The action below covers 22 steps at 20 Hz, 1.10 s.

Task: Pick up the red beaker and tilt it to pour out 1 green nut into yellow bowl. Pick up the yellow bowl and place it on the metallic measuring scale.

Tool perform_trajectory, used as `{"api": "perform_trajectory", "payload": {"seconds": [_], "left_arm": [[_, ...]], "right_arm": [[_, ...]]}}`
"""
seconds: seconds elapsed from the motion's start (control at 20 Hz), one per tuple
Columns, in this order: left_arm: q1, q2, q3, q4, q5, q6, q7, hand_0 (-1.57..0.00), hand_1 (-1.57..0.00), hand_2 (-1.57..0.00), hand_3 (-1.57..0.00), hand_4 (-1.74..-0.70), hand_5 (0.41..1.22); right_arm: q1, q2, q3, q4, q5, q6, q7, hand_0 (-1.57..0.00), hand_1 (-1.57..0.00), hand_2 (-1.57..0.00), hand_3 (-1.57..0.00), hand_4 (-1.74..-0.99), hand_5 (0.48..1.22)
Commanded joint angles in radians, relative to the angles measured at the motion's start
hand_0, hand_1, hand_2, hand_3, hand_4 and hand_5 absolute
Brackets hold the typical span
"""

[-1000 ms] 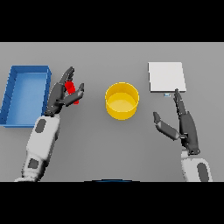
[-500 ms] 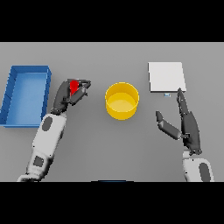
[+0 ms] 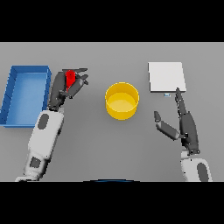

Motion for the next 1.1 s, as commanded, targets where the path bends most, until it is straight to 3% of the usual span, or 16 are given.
{"api": "perform_trajectory", "payload": {"seconds": [0.0, 0.2, 0.45, 0.7, 1.05], "left_arm": [[-0.014, 0.021, -0.024, -0.021, -0.025, -0.003, 0.040, -1.55, -1.56, -1.56, -1.55, -1.72, 1.114], [-0.044, 0.091, -0.151, -0.066, -0.138, -0.042, 0.167, -1.56, -1.56, -1.56, -1.56, -1.73, 1.125], [-0.129, 0.108, -0.224, -0.008, -0.206, -0.041, 0.234, -1.56, -1.56, -1.56, -1.56, -1.73, 1.112], [-0.220, 0.164, -0.372, 0.033, -0.386, -0.051, 0.361, -1.57, -1.57, -1.57, -1.57, -1.74, 1.133], [-0.350, 0.224, -0.585, 0.105, -0.606, -0.125, 0.374, -1.57, -1.57, -1.57, -1.57, -1.74, 1.190]], "right_arm": [[-0.003, -0.003, -0.002, 0.007, 0.000, 0.001, -0.001, 0.00, 0.00, 0.00, 0.00, -1.262, 0.658], [-0.001, -0.014, -0.004, 0.000, 0.007, 0.003, 0.011, 0.00, 0.00, 0.00, 0.00, -1.256, 0.671], [0.014, -0.017, 0.001, -0.021, 0.008, 0.009, 0.029, 0.00, 0.00, 0.00, 0.00, -1.256, 0.678], [0.006, -0.014, 0.000, -0.014, -0.003, 0.019, 0.040, 0.00, 0.00, 0.00, 0.00, -1.254, 0.687], [0.016, -0.009, 0.011, -0.031, 0.005, 0.019, 0.043, 0.00, 0.00, 0.00, 0.00, -1.274, 0.704]]}}
